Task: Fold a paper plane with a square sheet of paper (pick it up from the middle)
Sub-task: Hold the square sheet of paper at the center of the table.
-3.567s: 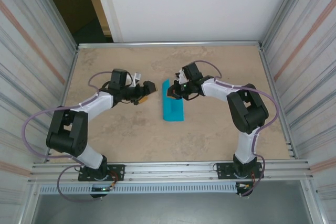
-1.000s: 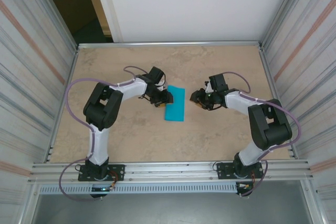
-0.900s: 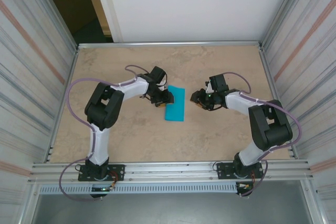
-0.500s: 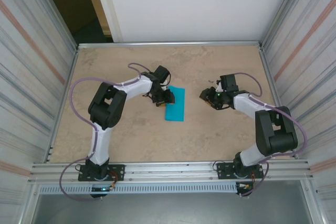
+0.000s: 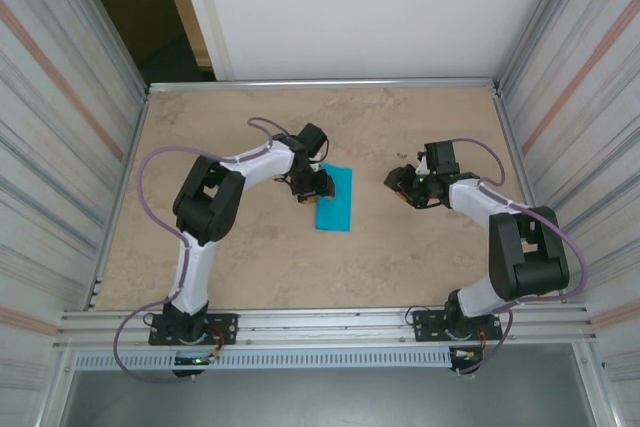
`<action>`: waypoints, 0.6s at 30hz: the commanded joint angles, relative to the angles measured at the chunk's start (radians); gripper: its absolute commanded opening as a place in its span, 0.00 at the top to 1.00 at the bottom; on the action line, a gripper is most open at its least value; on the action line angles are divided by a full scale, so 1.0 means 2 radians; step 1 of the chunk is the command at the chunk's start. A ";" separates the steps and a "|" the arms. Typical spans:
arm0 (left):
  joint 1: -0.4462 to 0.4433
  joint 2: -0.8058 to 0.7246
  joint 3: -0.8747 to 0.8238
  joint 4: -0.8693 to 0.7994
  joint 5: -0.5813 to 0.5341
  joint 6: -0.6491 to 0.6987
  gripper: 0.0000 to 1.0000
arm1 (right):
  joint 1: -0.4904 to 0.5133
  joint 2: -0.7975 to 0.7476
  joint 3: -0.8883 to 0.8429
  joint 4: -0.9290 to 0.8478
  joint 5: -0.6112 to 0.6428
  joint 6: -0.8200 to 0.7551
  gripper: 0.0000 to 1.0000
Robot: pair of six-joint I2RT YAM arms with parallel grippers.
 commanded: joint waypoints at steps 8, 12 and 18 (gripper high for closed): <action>-0.041 0.143 -0.034 0.016 -0.006 0.016 0.48 | 0.001 0.020 -0.007 0.005 -0.013 -0.014 0.56; -0.042 0.146 -0.032 0.013 -0.011 0.019 0.49 | 0.004 0.024 -0.007 0.006 -0.013 -0.014 0.56; -0.042 0.151 -0.032 0.009 -0.013 0.019 0.49 | 0.008 0.027 -0.007 0.007 -0.015 -0.014 0.56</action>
